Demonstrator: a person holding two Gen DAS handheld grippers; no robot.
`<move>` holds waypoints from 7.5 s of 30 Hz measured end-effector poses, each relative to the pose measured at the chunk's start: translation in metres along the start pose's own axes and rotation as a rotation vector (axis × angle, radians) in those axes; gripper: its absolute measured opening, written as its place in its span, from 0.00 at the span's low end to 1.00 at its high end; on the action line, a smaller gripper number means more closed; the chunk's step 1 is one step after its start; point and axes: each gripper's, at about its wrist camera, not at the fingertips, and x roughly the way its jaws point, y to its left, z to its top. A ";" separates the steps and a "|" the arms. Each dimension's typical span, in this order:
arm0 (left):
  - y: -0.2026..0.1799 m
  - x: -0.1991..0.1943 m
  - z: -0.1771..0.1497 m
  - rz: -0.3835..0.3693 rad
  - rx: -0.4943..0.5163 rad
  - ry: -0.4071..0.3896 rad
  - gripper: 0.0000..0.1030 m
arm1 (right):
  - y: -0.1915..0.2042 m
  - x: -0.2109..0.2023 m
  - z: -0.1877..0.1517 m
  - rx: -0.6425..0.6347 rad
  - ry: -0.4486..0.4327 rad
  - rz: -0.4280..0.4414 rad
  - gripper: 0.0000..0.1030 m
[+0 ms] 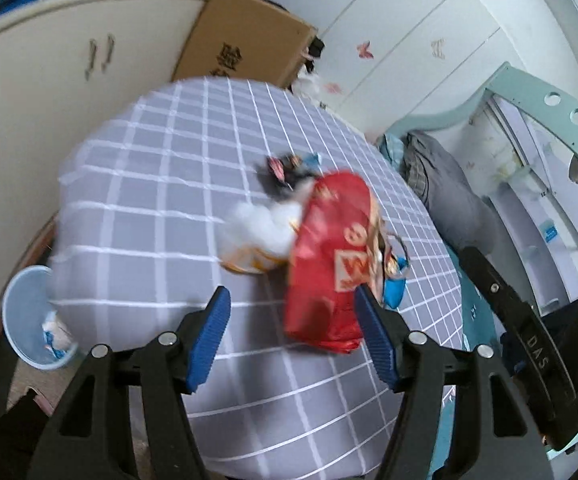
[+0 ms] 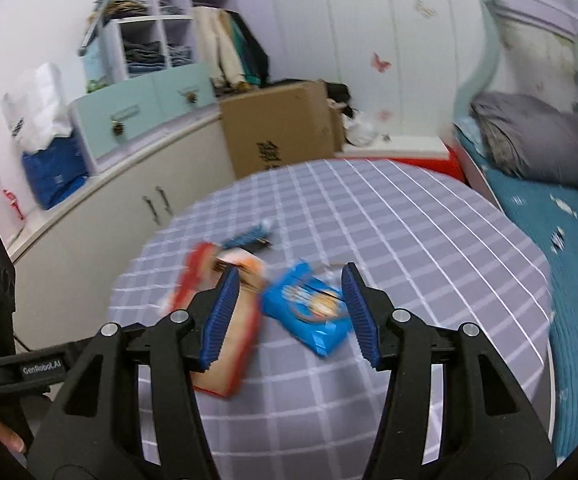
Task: Collect trash
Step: 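Grasp the red snack bag with the left gripper while the right gripper grasps the blue wrapper, then carry both items to the wastebasket and open both grippers over it, then swing both tools back toward the table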
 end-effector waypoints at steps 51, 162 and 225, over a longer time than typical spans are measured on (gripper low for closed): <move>-0.071 0.026 0.036 -0.202 0.095 -0.124 0.08 | -0.100 0.071 0.009 0.169 0.145 0.036 0.51; 0.418 -0.025 -0.039 0.468 -0.493 -0.017 0.43 | 0.360 0.243 -0.215 -0.372 0.572 0.405 0.06; -0.023 0.002 0.010 0.188 0.319 -0.180 0.55 | -0.002 -0.014 -0.041 0.113 0.001 -0.081 0.83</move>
